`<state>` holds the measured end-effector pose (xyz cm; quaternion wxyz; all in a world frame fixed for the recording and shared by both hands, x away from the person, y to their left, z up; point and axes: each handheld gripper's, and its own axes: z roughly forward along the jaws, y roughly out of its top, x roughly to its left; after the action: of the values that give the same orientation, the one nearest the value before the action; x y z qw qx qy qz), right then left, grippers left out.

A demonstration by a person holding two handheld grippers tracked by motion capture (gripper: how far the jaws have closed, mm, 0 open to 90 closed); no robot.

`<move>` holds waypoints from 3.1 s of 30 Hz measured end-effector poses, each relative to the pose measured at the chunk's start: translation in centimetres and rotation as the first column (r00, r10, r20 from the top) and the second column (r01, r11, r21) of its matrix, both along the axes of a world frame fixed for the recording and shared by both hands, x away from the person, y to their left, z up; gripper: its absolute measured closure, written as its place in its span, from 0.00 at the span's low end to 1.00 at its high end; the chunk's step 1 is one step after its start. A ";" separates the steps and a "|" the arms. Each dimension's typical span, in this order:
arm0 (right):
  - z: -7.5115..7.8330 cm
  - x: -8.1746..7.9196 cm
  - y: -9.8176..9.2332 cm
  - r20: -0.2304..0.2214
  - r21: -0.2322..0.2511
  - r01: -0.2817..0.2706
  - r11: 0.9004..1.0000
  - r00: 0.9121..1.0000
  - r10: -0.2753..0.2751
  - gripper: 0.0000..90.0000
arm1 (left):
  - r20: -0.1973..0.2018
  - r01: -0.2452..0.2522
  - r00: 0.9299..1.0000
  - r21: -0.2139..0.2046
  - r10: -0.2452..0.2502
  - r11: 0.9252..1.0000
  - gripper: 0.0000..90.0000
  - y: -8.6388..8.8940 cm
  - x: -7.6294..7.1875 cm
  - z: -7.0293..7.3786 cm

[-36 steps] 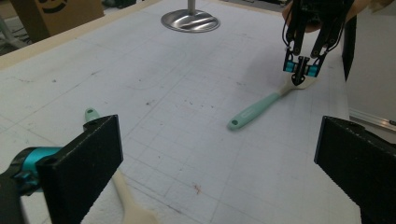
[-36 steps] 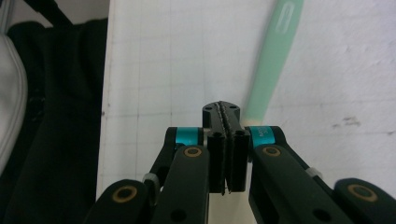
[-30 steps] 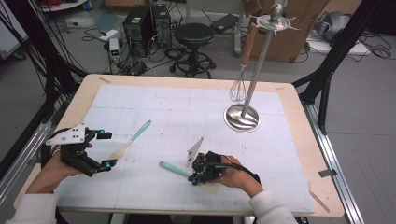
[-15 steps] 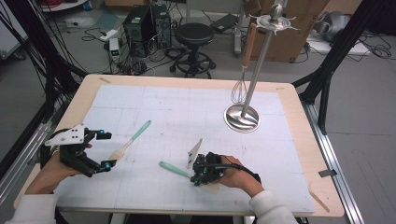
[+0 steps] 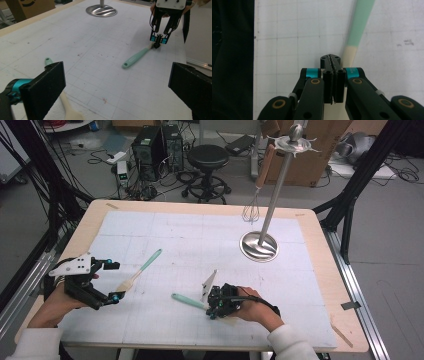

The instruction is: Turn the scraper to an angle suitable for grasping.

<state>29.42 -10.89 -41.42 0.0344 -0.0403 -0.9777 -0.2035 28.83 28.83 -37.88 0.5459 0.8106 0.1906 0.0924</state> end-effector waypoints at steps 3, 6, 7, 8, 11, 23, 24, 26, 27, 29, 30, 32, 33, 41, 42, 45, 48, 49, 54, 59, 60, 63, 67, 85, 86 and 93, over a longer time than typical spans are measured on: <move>0.0 0.3 -0.5 -0.003 0.002 0.009 1.000 1.000 -0.009 0.99 | 0.000 0.002 1.000 0.002 -0.002 1.000 0.02 0.0 0.0 0.0; 0.0 0.4 -1.1 -0.007 -0.001 0.026 1.000 1.000 -0.026 0.99 | 0.001 -0.001 1.000 0.001 0.001 1.000 0.02 0.0 0.0 0.0; 0.0 0.5 -1.3 -0.007 0.000 0.030 1.000 1.000 -0.030 0.99 | 0.001 -0.001 1.000 0.001 0.001 1.000 0.02 0.0 0.0 0.0; 0.0 0.6 -1.6 -0.006 -0.001 0.033 0.999 0.999 -0.033 0.99 | 0.002 -0.001 1.000 0.002 0.001 1.000 0.02 0.1 0.0 0.0; 0.0 0.7 -2.3 -0.006 -0.002 0.044 0.999 0.999 -0.044 0.99 | 0.001 0.000 1.000 0.005 0.000 1.000 0.02 0.1 0.0 0.0; 0.1 1.3 -5.7 -0.020 -0.012 0.113 0.994 0.993 -0.113 0.99 | -0.006 0.000 1.000 0.010 0.000 1.000 0.02 -0.1 0.0 -0.1; 0.1 1.3 -5.9 -0.020 -0.013 0.117 0.993 0.993 -0.117 0.99 | -0.006 0.000 1.000 0.010 0.000 1.000 0.02 -0.1 0.1 -0.2; 0.1 1.4 -6.5 -0.024 -0.017 0.128 0.992 0.991 -0.129 0.99 | -0.005 0.001 1.000 0.012 -0.001 1.000 0.02 -0.1 0.0 -0.2; 0.1 1.5 -6.8 -0.025 -0.017 0.132 0.991 0.991 -0.132 0.99 | -0.005 0.001 1.000 0.012 -0.001 1.000 0.02 -0.1 0.0 -0.2; 0.1 1.5 -7.3 -0.023 -0.018 0.144 0.989 0.989 -0.144 0.99 | -0.006 0.000 1.000 0.011 0.000 1.000 0.02 -0.1 0.0 -0.2; 0.1 1.6 -7.6 -0.018 -0.016 0.146 0.989 0.989 -0.147 0.99 | -0.006 0.000 1.000 0.013 0.000 1.000 0.02 -0.1 0.0 -0.2; 0.2 1.6 -8.1 -0.022 -0.019 0.157 0.987 0.987 -0.158 0.99 | -0.007 -0.003 1.000 0.014 0.003 1.000 0.02 -0.1 0.0 -0.2; 0.2 1.6 -8.4 -0.024 -0.018 0.162 0.987 0.986 -0.162 0.99 | -0.006 -0.002 1.000 0.016 0.002 1.000 0.02 0.0 0.0 -0.2; 0.2 2.0 -10.0 -0.028 -0.019 0.196 0.980 0.980 -0.196 0.99 | -0.017 -0.013 1.000 0.010 0.013 1.000 0.02 0.2 -0.1 -0.5; 0.2 2.0 -10.2 -0.027 -0.018 0.200 0.980 0.979 -0.201 0.99 | -0.018 -0.015 1.000 0.009 0.015 1.000 0.02 0.2 -0.1 -0.6; 0.1 2.2 -10.8 -0.024 -0.022 0.212 0.977 0.977 -0.213 0.99 | -0.016 -0.015 1.000 0.008 0.015 1.000 0.02 0.2 -0.2 -0.5; 0.2 2.3 -11.3 -0.017 -0.031 0.225 0.974 0.974 -0.225 0.99 | -0.014 -0.014 1.000 0.011 0.014 1.000 0.02 0.3 -0.1 -0.5; 0.2 2.3 -11.4 -0.017 -0.034 0.233 0.972 0.972 -0.233 0.99 | -0.014 -0.013 1.000 0.011 0.013 1.000 0.02 0.3 -0.1 -0.5; 0.5 2.2 -11.9 -0.013 -0.045 0.234 0.971 0.972 -0.235 0.99 | -0.012 -0.014 1.000 0.009 0.014 1.000 0.02 0.3 0.0 -0.5; 1.3 2.0 -12.2 -0.013 -0.019 0.236 0.972 0.972 -0.236 0.98 | -0.010 -0.014 1.000 0.008 0.014 1.000 0.02 0.3 -0.1 -0.5; 1.5 1.9 -12.3 -0.012 -0.011 0.236 0.972 0.972 -0.236 0.96 | -0.010 -0.015 1.000 0.008 0.015 1.000 0.02 0.3 0.0 -0.4; 2.3 1.8 -12.3 -0.009 0.005 0.223 0.975 0.975 -0.223 0.88 | -0.010 -0.016 1.000 0.006 0.016 1.000 0.02 0.3 0.0 -0.4; 3.4 1.5 -12.5 0.011 0.030 0.225 0.974 0.974 -0.225 0.74 | -0.011 -0.014 1.000 0.005 0.014 1.000 0.02 0.3 0.0 -0.4; 7.7 0.8 -13.3 0.085 0.265 0.216 0.940 0.966 -0.246 0.00 | -0.007 -0.015 1.000 0.002 0.015 1.000 0.02 0.4 0.1 -0.3; 7.9 0.8 -13.2 0.089 0.257 0.210 0.943 0.967 -0.240 0.00 | -0.008 -0.017 1.000 0.002 0.017 1.000 0.02 0.3 0.1 -0.3; 8.4 0.9 -13.0 0.098 0.227 0.190 0.955 0.971 -0.217 0.00 | -0.006 -0.012 1.000 0.007 0.012 1.000 0.02 0.3 0.0 -0.3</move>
<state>30.30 -23.86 -32.99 -0.0425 -0.1243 -0.9406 -0.3131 28.79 29.10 -38.20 0.5421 0.8116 0.1968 0.0938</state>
